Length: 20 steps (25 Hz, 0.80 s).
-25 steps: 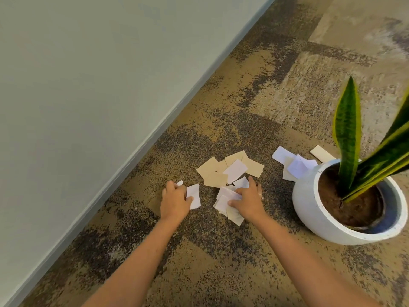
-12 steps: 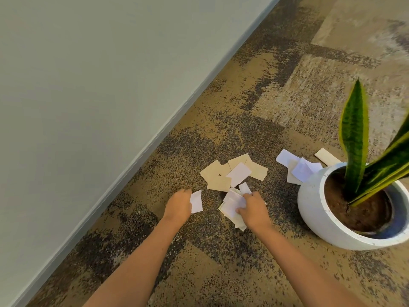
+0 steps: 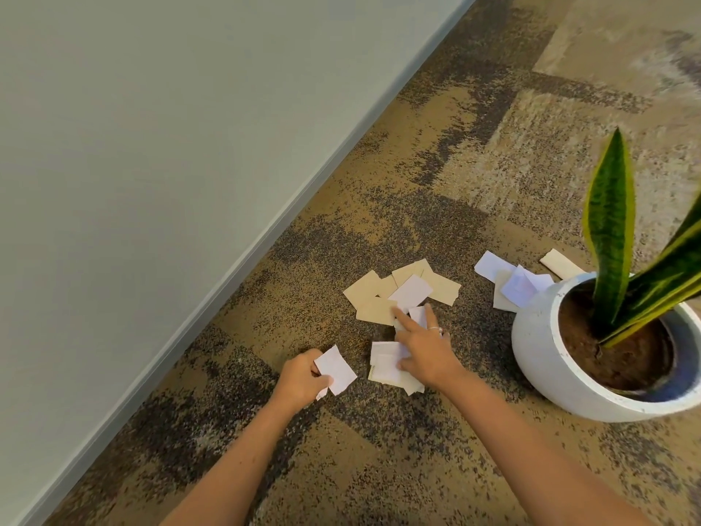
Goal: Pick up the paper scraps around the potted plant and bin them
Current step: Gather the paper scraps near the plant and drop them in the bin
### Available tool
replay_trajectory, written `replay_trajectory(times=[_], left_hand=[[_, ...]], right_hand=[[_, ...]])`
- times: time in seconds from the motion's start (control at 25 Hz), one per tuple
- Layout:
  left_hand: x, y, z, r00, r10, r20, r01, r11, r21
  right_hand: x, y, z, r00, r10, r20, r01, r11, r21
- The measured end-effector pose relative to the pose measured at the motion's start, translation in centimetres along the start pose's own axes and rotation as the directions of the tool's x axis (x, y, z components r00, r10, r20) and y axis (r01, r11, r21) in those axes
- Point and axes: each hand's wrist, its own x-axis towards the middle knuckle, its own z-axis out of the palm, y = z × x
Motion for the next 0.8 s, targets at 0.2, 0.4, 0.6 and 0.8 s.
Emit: replay_trajectory(times=[0.2, 0.4, 0.6, 0.8], left_hand=[[0.0, 0.3, 0.1, 1.000, 0.000, -0.026, 0.000, 1.000, -0.004], [-0.2, 0.7, 0.4, 0.999, -0.007, -0.049, 0.007, 1.000, 0.007], [-1.3, 1.6, 0.8, 0.997, -0.027, -0.070, 0.025, 0.999, -0.033], [-3.8, 5.5, 0.7, 1.000, -0.015, 0.024, 0.025, 0.878, -0.478]], right_hand=[[-0.3, -0.4, 0.7, 1.000, -0.020, -0.011, 0.018, 0.988, -0.152], [-1.2, -0.1, 0.6, 0.991, 0.031, -0.128, -0.042, 0.996, -0.083], [-3.0, 0.7, -0.9, 0.980, 0.128, -0.149, -0.110, 0.986, 0.124], [-6.6, 2.1, -3.4, 0.940, 0.255, -0.226, -0.129, 0.880, 0.456]])
